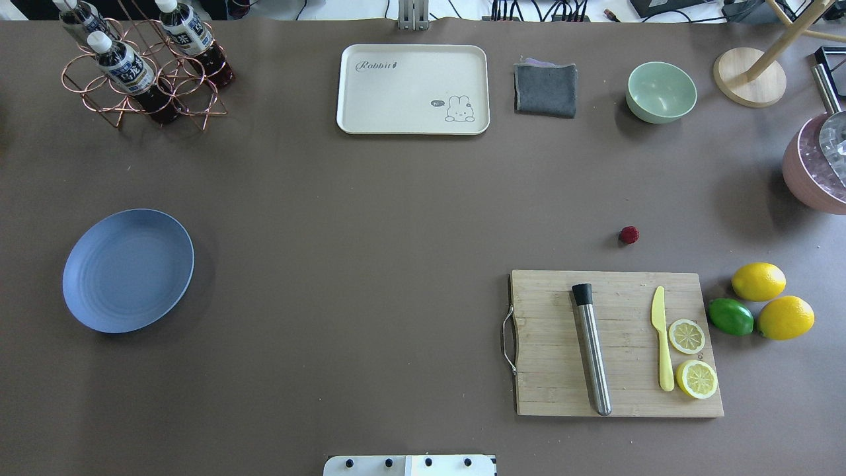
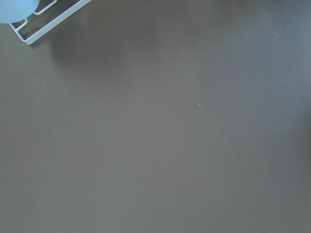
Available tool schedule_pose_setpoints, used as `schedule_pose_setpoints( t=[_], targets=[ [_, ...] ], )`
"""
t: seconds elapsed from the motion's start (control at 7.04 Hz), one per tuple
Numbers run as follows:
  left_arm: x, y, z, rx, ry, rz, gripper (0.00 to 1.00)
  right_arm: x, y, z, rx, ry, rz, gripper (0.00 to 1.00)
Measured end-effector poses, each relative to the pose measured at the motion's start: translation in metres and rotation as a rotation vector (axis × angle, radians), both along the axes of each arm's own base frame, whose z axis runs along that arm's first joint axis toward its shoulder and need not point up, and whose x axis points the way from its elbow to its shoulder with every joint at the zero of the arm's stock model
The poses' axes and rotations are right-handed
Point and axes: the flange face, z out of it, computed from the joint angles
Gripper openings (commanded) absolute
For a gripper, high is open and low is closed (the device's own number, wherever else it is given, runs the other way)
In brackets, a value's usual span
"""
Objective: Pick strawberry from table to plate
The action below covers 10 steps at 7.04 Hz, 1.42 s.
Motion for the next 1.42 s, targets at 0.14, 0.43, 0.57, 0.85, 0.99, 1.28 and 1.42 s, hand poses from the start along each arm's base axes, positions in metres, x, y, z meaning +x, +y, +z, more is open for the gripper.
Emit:
schedule_pose_setpoints(
  t=[0.14,0.43,0.57,0.85,0.99,1.28,1.42],
  targets=[
    [0.001,0.005,0.002,-0.003,0.001,0.001,1.00,0.000,0.000,0.000,0.000,0.000,0.000,1.00],
    [0.003,0.018,0.009,-0.011,0.006,0.005,1.00,0.000,0.000,0.000,0.000,0.000,-0.001,1.00],
    [0.004,0.019,0.010,-0.013,0.006,0.005,1.00,0.000,0.000,0.000,0.000,0.000,-0.001,1.00],
    [0.003,0.020,0.009,-0.012,0.003,0.004,1.00,0.000,0.000,0.001,0.000,0.000,-0.001,1.00],
    [0.003,0.018,0.007,-0.008,0.003,0.003,1.00,0.000,0.000,0.001,-0.001,0.000,-0.001,1.00],
    [0.002,0.012,0.000,0.004,0.006,0.000,1.00,0.000,0.000,0.001,0.000,-0.001,-0.001,1.00],
    [0.002,0.010,-0.002,0.008,0.006,0.000,1.00,0.000,0.000,0.000,0.000,-0.001,-0.001,1.00]
  ],
)
